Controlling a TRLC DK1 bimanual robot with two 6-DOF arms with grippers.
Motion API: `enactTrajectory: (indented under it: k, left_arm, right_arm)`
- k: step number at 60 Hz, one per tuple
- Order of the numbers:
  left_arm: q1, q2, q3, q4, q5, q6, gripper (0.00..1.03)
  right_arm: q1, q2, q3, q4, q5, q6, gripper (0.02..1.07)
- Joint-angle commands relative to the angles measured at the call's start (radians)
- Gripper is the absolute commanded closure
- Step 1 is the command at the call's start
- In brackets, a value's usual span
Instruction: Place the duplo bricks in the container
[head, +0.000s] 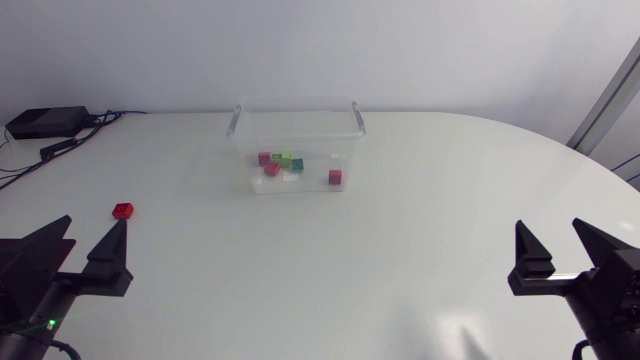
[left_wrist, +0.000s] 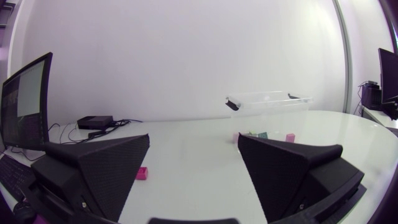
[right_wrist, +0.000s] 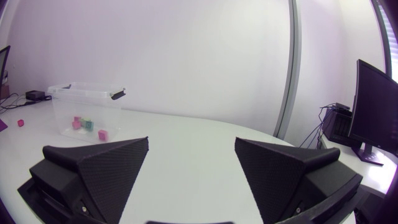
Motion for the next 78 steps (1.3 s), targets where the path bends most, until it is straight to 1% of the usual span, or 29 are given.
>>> enactTrajectory:
  k: [1,17,22,30,39,41,43,46,52,58,63,65,68,70,73,78]
  left_arm:
    - [0.009,-0.013,-0.022,0.024,-0.005,0.010,0.04]
    - [0.022,-0.013,-0.022,0.028,-0.005,0.062,0.04]
    - [0.060,-0.013,-0.017,0.028,-0.007,0.063,0.04]
    - [0.069,-0.012,0.012,-0.062,-0.007,0.074,0.04]
    - [0.078,0.053,0.069,-0.114,-0.005,0.067,0.04]
    - [0.078,0.120,0.106,-0.121,-0.005,0.067,0.04]
    - [0.081,0.148,0.124,-0.124,-0.007,0.067,0.04]
    - [0.106,0.252,0.195,-0.140,-0.005,0.068,0.04]
    - [0.172,0.395,0.327,-0.183,-0.005,0.067,0.04]
    - [0.238,0.508,0.445,-0.205,-0.005,0.067,0.04]
    - [0.305,0.682,0.578,-0.268,-0.008,0.110,0.06]
    - [0.348,0.769,0.643,-0.308,-0.007,0.119,0.06]
    - [0.379,0.875,0.716,-0.369,-0.005,0.119,0.06]
    - [0.390,0.935,0.765,-0.414,-0.001,0.119,0.06]
    - [0.402,1.019,0.818,-0.452,0.004,0.120,0.06]
    - [0.414,1.137,0.865,-0.469,0.004,0.171,0.06]
  right_arm:
    - [-0.006,-0.008,-0.020,0.007,-0.008,-0.016,0.07]
    - [-0.006,-0.008,-0.020,0.007,-0.008,-0.016,0.07]
    - [-0.006,-0.008,-0.020,0.007,-0.008,-0.016,0.07]
    - [-0.006,-0.008,-0.020,0.007,-0.008,-0.016,0.07]
    - [-0.006,-0.008,-0.020,0.007,-0.008,-0.016,0.07]
    - [-0.006,-0.008,-0.020,0.007,-0.008,-0.016,0.07]
    - [-0.006,-0.008,-0.020,0.007,-0.008,-0.016,0.07]
    - [-0.006,-0.008,-0.020,0.007,-0.008,-0.016,0.07]
    - [-0.006,-0.008,-0.020,0.007,-0.008,-0.016,0.07]
    - [-0.006,-0.008,-0.020,0.007,-0.008,-0.016,0.07]
    - [-0.007,-0.008,-0.020,0.007,-0.008,-0.016,0.07]
    - [-0.007,-0.008,-0.020,0.007,-0.008,-0.016,0.07]
    - [-0.006,-0.008,-0.020,0.007,-0.008,-0.016,0.07]
    - [-0.006,-0.008,-0.020,0.007,-0.008,-0.015,0.07]
    - [-0.006,-0.008,-0.020,0.007,-0.008,-0.016,0.07]
    - [-0.006,-0.008,-0.020,0.007,-0.008,-0.015,0.07]
